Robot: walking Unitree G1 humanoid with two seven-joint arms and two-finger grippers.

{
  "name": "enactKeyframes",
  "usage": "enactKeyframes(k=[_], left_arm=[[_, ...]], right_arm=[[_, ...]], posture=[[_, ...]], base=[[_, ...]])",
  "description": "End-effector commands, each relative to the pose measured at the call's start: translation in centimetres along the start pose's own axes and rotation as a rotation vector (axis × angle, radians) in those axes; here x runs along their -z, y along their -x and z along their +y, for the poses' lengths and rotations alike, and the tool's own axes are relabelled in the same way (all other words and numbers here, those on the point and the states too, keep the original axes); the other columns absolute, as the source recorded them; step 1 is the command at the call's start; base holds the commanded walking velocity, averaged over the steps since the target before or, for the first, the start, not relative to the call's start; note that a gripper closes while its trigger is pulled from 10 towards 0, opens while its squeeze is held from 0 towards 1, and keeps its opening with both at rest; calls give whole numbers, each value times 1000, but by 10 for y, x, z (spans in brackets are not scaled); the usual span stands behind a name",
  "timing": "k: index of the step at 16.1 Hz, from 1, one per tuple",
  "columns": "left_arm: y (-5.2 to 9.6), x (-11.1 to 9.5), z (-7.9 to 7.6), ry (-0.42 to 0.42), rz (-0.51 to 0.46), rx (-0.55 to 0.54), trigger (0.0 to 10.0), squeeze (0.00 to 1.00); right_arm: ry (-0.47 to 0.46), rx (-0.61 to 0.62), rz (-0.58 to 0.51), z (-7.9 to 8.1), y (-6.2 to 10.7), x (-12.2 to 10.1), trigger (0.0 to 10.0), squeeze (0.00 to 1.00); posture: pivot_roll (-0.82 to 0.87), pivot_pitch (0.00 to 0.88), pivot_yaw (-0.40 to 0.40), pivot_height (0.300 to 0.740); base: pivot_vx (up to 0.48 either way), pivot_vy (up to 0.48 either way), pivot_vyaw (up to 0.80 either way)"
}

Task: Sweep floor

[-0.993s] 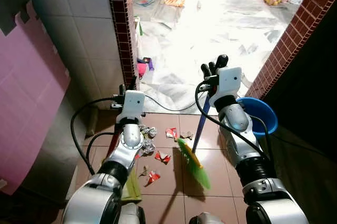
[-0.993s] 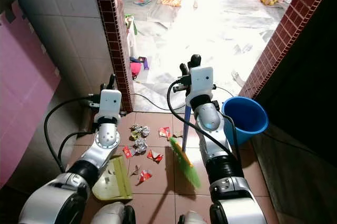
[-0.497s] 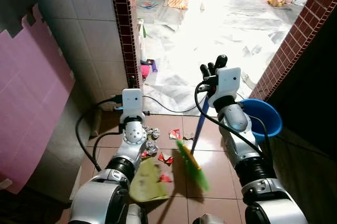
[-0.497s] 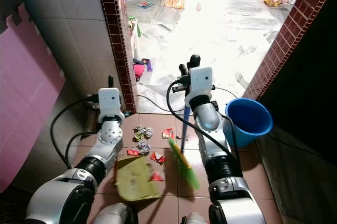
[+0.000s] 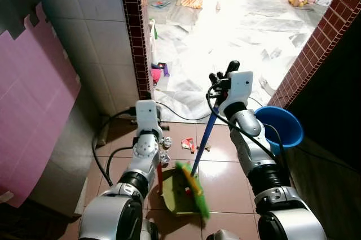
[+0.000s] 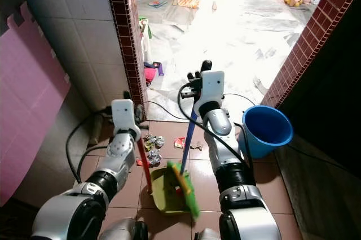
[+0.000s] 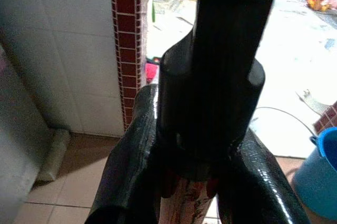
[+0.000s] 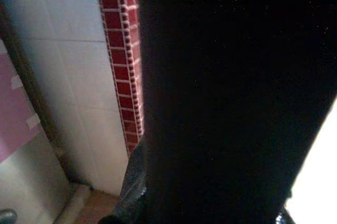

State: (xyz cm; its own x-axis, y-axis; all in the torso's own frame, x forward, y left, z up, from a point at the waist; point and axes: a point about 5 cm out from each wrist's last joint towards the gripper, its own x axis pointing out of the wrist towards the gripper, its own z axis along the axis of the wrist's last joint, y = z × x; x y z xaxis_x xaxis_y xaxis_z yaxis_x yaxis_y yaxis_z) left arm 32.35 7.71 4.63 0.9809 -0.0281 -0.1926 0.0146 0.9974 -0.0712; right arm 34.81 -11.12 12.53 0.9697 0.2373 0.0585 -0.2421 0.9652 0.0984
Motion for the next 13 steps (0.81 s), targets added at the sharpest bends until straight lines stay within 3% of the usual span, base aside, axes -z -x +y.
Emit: enactKeyframes(k=[1,4,6,7,9,12,13], left_arm=[[11,22,-12,47,102,46,10000,0],[9,23,-7,107,129,37,10000,0],[12,33,2,175,189,-6,10000,0],[14,38,6,218,222,-18,10000,0],[13,36,4,208,211,32,10000,0],[8,24,-2,161,154,126,10000,0],[5,17,-3,180,129,172,10000,0]], right_arm=[[-131,1,0,2,-8,-9,10000,0],[-217,-44,-13,7,-14,-26,10000,0],[-217,-132,-52,13,-20,-48,10000,0],[-104,-209,-116,18,-20,-65,10000,0],[47,-249,-188,19,-18,-78,10000,0],[144,-206,-282,7,-15,-93,10000,0],[168,-175,-301,0,-13,-97,10000,0]], posture=[[-69,0,-12,740],[-71,0,-11,740],[-74,0,-8,740],[-76,0,-6,740],[-78,0,-6,740],[-78,0,-6,740],[-78,0,-6,740]], base=[[0,0,0],[0,0,0],[0,0,0],[0,0,0],[0,0,0],[0,0,0],[0,0,0]])
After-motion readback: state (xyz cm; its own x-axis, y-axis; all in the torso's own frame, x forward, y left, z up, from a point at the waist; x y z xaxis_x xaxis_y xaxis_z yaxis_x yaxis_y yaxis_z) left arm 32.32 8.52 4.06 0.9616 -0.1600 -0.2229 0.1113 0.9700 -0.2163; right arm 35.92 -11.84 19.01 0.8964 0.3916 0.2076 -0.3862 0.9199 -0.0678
